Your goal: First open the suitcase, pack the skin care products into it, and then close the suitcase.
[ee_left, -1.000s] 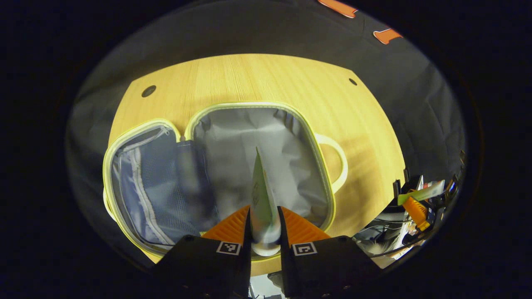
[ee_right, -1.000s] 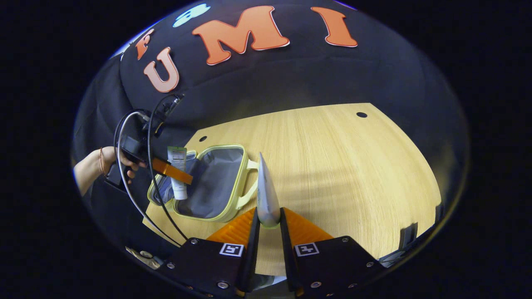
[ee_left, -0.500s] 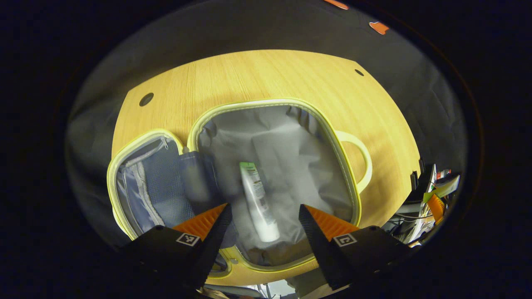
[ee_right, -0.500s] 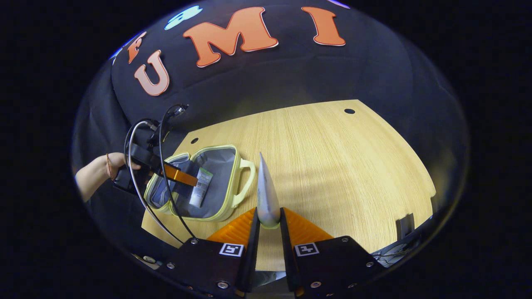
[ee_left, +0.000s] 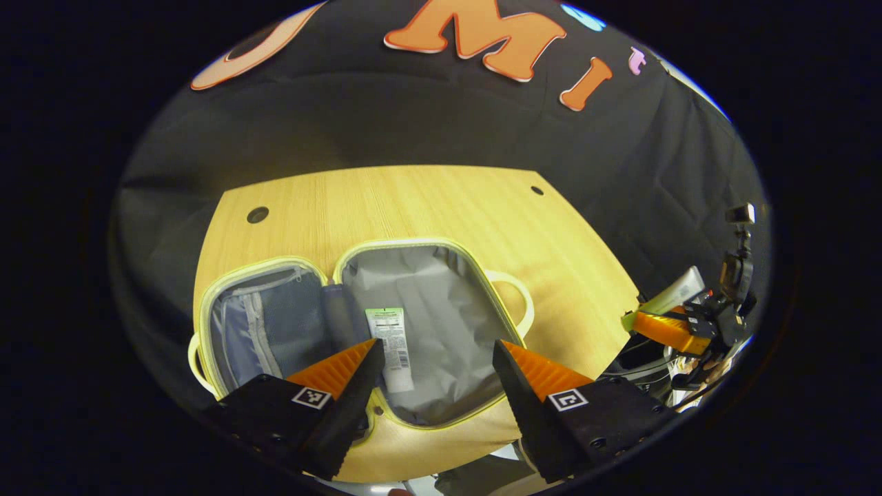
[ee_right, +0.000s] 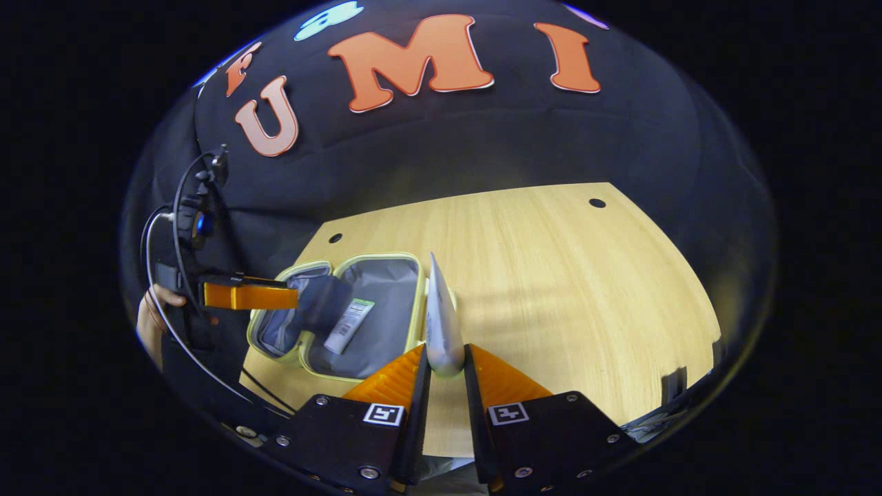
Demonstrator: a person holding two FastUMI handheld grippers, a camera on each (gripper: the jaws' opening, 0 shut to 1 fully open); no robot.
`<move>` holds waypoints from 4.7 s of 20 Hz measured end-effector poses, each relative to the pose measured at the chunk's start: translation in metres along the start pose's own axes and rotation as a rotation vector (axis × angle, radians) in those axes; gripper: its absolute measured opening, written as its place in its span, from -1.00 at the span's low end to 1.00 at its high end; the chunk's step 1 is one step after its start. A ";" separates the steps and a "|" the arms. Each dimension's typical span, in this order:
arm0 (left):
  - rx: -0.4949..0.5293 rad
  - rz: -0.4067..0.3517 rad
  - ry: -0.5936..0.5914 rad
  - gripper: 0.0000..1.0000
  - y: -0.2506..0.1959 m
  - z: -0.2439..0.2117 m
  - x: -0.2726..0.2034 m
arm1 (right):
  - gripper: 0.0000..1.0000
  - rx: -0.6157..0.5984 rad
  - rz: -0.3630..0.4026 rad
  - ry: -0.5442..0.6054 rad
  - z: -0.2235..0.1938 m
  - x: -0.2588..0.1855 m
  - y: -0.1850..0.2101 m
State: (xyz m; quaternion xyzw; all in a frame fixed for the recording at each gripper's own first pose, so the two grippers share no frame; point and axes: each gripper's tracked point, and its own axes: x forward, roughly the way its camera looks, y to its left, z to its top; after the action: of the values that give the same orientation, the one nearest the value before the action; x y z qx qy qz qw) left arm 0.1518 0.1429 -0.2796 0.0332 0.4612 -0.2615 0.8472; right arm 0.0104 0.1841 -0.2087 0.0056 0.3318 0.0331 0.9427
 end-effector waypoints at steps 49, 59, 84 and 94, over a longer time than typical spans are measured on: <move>-0.976 0.013 -0.392 0.87 0.352 -0.119 -0.047 | 0.91 0.219 -0.098 -0.230 0.032 0.004 0.001; -0.948 0.188 -0.284 -0.82 0.347 -0.119 -0.069 | 0.91 0.225 -0.114 -0.271 0.053 -0.003 -0.024; -0.075 0.453 -0.275 -0.83 -0.061 0.136 -0.037 | 0.91 0.100 -0.070 -0.408 0.122 -0.052 -0.224; -0.004 0.323 -0.029 -0.82 -0.139 0.062 0.103 | 0.91 0.110 -0.127 -0.390 0.111 -0.058 -0.288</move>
State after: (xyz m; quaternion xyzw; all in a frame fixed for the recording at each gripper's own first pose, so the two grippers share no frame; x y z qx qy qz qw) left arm 0.1780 -0.0375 -0.3005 0.1013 0.4382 -0.1215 0.8848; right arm 0.0517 -0.1060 -0.0949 0.0426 0.1442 -0.0465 0.9875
